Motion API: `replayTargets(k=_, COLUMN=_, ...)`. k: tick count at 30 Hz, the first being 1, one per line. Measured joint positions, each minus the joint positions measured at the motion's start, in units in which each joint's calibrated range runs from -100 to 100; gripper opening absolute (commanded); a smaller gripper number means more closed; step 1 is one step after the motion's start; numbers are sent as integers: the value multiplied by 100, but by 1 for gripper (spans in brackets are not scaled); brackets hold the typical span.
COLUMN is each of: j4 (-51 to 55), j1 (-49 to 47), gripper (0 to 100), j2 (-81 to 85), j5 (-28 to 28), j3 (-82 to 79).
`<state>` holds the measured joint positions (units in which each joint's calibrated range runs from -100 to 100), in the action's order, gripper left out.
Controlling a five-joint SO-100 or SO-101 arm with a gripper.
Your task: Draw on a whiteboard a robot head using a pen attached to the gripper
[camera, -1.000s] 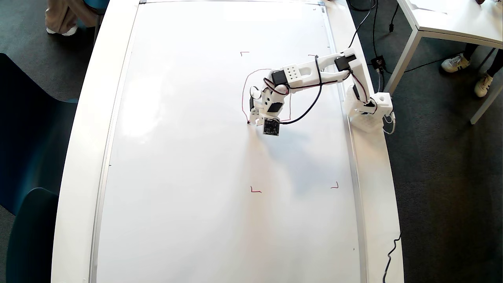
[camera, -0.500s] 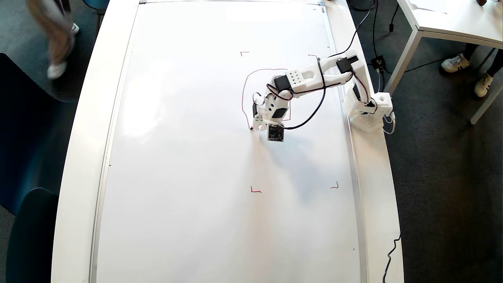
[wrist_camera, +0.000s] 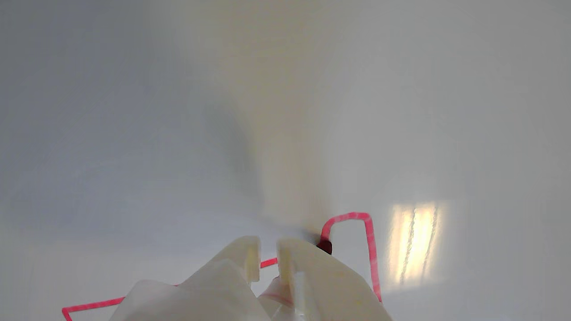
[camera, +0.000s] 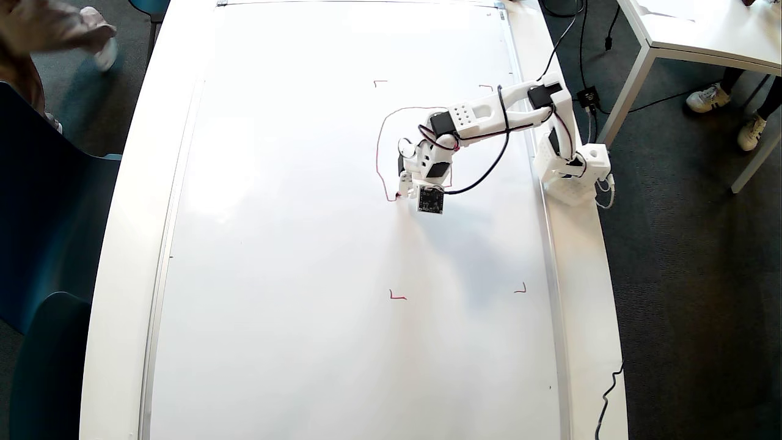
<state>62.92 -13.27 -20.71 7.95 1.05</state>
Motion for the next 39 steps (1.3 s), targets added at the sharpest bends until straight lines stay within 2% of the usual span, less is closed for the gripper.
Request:
replayTargets(k=12, j4=-59, j1=68, gripper=1, j2=364, j5=0, j3=-521)
replayTargets(k=39, j4=8, j1=332, gripper=1, j2=923, j5=143, j3=-37)
